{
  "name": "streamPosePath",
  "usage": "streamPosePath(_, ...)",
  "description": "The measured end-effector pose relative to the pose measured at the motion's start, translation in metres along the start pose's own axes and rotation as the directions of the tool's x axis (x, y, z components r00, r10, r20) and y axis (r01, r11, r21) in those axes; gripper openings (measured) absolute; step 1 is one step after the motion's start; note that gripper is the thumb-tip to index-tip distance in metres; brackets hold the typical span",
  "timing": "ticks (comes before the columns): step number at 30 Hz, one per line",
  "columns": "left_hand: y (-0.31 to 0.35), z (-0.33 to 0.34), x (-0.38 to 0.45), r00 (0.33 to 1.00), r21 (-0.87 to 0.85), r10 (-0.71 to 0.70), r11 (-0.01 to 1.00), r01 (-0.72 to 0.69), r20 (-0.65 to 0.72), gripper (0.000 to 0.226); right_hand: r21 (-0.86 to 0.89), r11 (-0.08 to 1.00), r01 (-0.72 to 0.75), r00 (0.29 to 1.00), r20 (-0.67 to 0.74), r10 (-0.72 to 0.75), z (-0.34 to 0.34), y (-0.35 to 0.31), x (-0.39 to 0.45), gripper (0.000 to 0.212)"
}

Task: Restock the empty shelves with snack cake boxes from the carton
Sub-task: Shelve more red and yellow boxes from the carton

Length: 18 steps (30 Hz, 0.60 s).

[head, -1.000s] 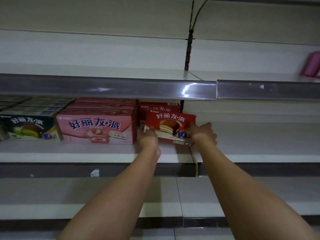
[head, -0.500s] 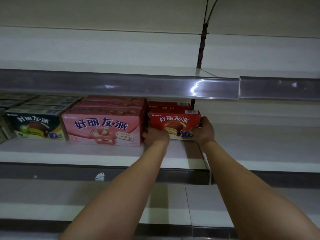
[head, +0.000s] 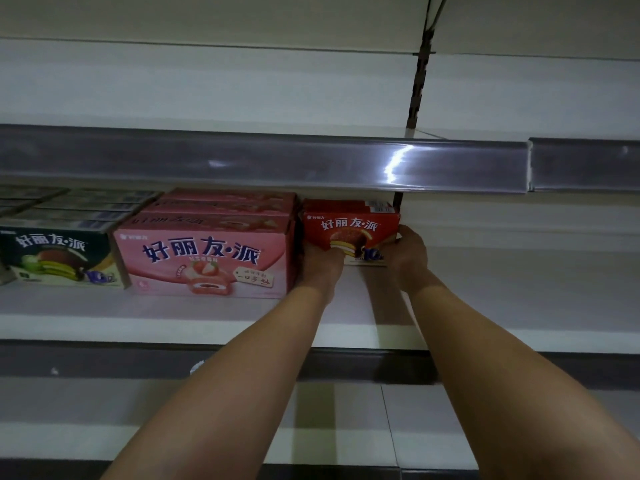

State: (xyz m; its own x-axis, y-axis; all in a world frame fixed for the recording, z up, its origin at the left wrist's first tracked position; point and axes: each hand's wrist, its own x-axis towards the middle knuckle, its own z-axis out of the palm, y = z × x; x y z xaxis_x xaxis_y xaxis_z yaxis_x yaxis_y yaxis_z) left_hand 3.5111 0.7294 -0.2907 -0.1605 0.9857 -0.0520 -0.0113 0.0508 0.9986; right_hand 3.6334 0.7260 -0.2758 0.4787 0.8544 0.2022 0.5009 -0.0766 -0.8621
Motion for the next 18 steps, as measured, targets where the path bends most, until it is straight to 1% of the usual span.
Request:
streamPosePath(3, 0.002, 0.001, 0.005, 1.000, 0.001, 0.000, 1.000, 0.000, 0.026, 0.038, 0.036, 0.998, -0.051, 0.998, 0.024, 0.050, 0.001, -0.001, 0.003, 0.035)
streamPosePath(7, 0.002, -0.001, 0.009, 0.998, 0.016, -0.029, 0.999, 0.029, 0.054, 0.033, 0.090, 0.991, -0.096, 0.995, 0.034, 0.093, -0.002, -0.004, -0.004, 0.045)
streamPosePath(10, 0.003, -0.005, 0.007, 0.991, 0.049, -0.092, 0.995, 0.087, 0.101, 0.029, 0.092, 0.989, -0.116, 0.992, 0.054, 0.111, -0.007, -0.009, -0.013, 0.039)
streamPosePath(13, 0.006, -0.008, -0.003, 0.992, 0.095, -0.120, 0.989, 0.116, 0.038, 0.012, 0.022, 0.993, -0.112, 0.989, 0.098, 0.110, -0.017, -0.014, -0.028, 0.034)
streamPosePath(16, 0.009, -0.011, -0.016, 0.993, 0.173, -0.117, 0.978, 0.113, 0.014, 0.017, -0.061, 0.992, -0.110, 0.980, 0.162, 0.119, -0.029, -0.020, -0.044, 0.030)
streamPosePath(18, 0.014, -0.015, -0.027, 0.994, 0.224, -0.110, 0.969, 0.103, 0.019, 0.023, -0.103, 0.987, -0.122, 0.973, 0.182, 0.140, -0.037, -0.023, -0.052, 0.035)
